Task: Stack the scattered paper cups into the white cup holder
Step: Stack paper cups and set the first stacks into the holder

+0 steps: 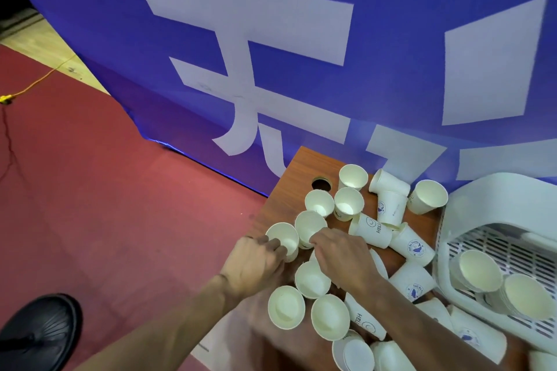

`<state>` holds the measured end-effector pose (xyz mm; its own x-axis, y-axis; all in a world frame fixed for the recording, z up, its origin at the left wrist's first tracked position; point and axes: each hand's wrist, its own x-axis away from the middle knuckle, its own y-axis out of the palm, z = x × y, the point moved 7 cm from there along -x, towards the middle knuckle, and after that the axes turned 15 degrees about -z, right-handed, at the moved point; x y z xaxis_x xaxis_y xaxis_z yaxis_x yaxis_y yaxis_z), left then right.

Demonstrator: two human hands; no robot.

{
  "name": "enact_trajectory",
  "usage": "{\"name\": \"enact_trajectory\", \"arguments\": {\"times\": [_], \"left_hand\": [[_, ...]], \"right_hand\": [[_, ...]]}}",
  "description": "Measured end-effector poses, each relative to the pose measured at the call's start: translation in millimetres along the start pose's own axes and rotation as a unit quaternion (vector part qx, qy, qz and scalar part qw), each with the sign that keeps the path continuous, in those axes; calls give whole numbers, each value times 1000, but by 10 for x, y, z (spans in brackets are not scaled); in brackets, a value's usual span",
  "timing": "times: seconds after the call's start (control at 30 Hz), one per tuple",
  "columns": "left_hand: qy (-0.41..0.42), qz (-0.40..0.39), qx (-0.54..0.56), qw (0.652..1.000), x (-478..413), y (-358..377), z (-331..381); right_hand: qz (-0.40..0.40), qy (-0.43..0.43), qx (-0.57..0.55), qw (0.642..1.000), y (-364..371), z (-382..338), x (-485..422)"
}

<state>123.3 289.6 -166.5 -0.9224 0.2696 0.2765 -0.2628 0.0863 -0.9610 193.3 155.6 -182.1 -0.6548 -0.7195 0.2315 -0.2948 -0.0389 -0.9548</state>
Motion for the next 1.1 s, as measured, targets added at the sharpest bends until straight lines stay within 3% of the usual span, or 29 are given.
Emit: {"name": "enact_trajectory", "arguments": {"times": [0.27, 0.67, 0.9, 1.1], "left_hand": [[76, 80, -1, 994, -275, -780, 429], [245, 90, -22, 965, -903, -1238, 2232], [276, 99, -32, 955, -1114, -1349, 2884], [245, 89, -22, 965, -1251, -1243, 2995]], "right_hand": [[113, 46, -37, 992, -479, 465, 587], [206, 187, -35, 960, -661, 1698, 2410], [230, 241, -53, 941, -514, 2129, 3056], [248, 241, -63, 936, -418, 2309, 3064]]}}
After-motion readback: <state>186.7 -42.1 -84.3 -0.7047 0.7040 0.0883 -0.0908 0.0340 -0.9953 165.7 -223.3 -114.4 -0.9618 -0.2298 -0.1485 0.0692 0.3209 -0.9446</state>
